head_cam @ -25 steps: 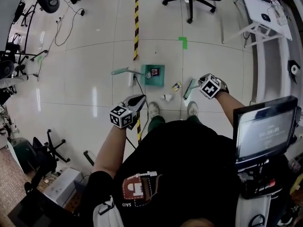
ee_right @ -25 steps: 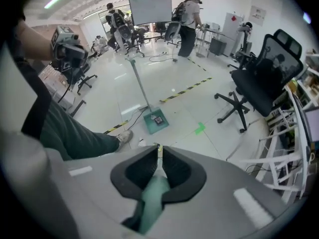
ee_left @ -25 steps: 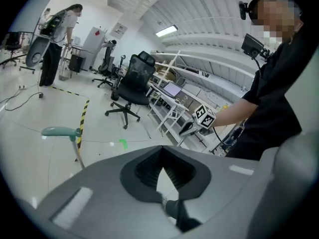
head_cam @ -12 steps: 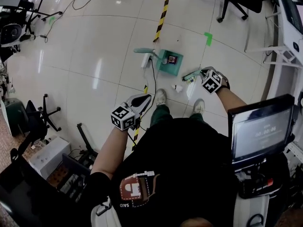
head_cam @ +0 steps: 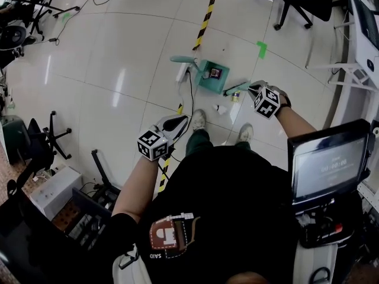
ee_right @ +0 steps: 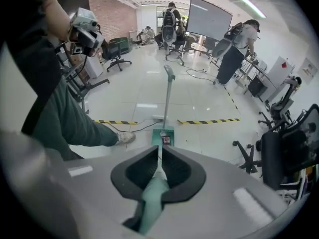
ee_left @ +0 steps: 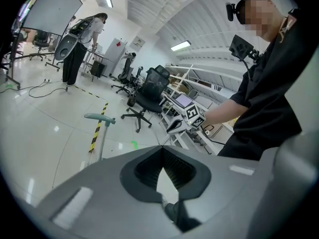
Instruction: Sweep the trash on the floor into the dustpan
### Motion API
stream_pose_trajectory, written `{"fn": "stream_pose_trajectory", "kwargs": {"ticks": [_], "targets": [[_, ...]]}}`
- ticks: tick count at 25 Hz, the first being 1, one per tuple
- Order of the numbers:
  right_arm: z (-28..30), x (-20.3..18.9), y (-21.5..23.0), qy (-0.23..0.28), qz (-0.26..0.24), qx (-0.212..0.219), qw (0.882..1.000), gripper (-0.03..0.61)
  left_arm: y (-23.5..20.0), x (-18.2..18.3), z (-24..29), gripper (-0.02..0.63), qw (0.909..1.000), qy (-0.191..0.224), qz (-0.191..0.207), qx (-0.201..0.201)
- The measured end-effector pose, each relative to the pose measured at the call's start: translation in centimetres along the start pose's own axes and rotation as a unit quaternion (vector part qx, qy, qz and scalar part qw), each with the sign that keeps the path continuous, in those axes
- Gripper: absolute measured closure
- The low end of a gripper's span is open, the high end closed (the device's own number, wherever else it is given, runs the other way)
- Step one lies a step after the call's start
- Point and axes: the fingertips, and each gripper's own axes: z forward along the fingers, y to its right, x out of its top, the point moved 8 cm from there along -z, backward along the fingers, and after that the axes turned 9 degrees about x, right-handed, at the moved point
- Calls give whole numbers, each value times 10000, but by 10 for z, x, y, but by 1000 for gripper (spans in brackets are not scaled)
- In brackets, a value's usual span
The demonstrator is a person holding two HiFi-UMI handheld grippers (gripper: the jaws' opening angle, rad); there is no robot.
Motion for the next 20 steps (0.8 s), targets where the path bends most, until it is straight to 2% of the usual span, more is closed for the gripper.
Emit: {"fn": "stream_pose_trajectory", "kwargs": {"ticks": [5, 9, 12, 15, 16, 20], "targets": [[-17, -19, -15, -401, -442, 438, 9973, 560, 5, 7, 8, 611, 9999, 106, 20, -44], [3, -32, -33, -675, -990, 705, 9903, 560, 12, 7, 3, 611, 9999, 104, 8, -27], [26, -32, -49, -877, -1585, 838, 9799, 560, 17, 1, -5, 611, 10000, 66, -57, 36], [56, -17, -64, -1106, -2217, 934, 9643, 560, 12, -14, -18, 611, 9998, -6, -142, 130], [64, -10, -65, -1101, -2307, 918, 9624, 560, 9, -19, -21, 611, 9997, -22, -170, 158], [71, 25, -53, -608, -2023, 685, 9750, 565, 2, -32, -34, 612, 9994, 11, -252, 228]]}}
